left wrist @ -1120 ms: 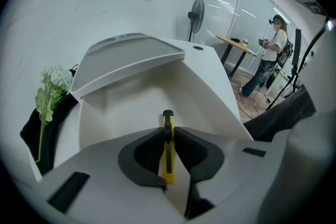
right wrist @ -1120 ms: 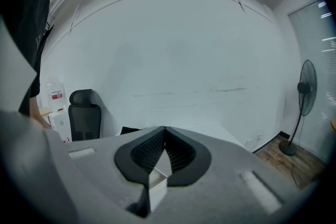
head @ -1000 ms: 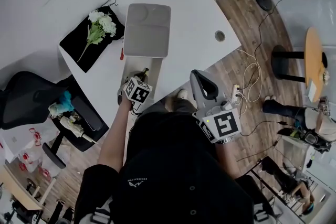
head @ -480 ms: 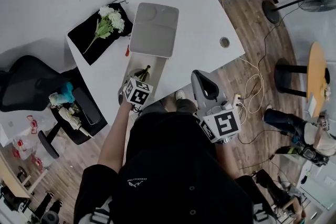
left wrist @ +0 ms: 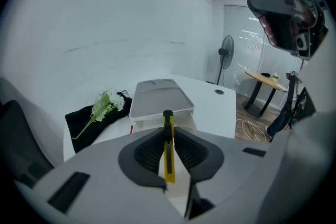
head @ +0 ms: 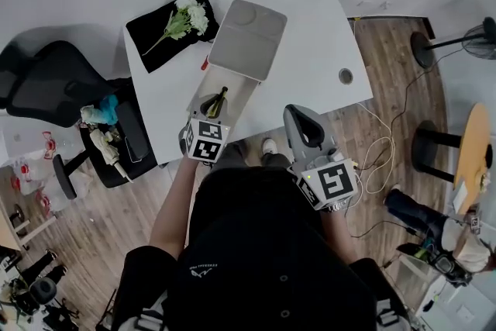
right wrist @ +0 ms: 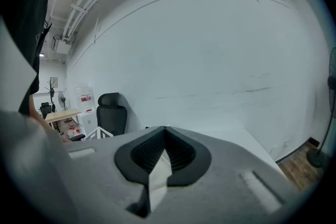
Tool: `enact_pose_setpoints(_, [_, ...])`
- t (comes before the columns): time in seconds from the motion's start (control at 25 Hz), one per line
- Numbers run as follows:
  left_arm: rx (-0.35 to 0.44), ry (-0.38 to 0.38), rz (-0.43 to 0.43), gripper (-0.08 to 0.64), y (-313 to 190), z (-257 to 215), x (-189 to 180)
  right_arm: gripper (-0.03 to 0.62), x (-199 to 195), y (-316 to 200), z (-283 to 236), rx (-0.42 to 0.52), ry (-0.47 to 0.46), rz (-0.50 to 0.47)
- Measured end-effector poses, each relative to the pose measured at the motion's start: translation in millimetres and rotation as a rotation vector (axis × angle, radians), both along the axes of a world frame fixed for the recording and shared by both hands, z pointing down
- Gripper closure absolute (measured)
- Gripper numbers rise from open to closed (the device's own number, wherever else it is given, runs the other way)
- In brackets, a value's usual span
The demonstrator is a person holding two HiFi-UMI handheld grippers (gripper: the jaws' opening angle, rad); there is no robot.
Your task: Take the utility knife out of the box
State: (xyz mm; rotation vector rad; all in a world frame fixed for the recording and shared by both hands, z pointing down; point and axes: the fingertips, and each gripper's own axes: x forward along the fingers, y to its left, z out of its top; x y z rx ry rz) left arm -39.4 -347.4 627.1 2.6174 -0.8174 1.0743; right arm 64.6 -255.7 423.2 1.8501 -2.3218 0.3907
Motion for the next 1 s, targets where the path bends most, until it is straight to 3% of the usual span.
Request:
enact_pose_setpoints(0.64, [0.124,0.184,-0.289,0.5,66.4,-91.5,-11.3,0.588,2.7,50.9,-7.3,0.027,-0.009,-0.236])
enact_pose_setpoints(1.0, [0.23,0.28,-0.371,0.5,121.1,-146.2,-8.9,0.588,7.7,77.4,-3.3,0.038,-0.016,-0.333])
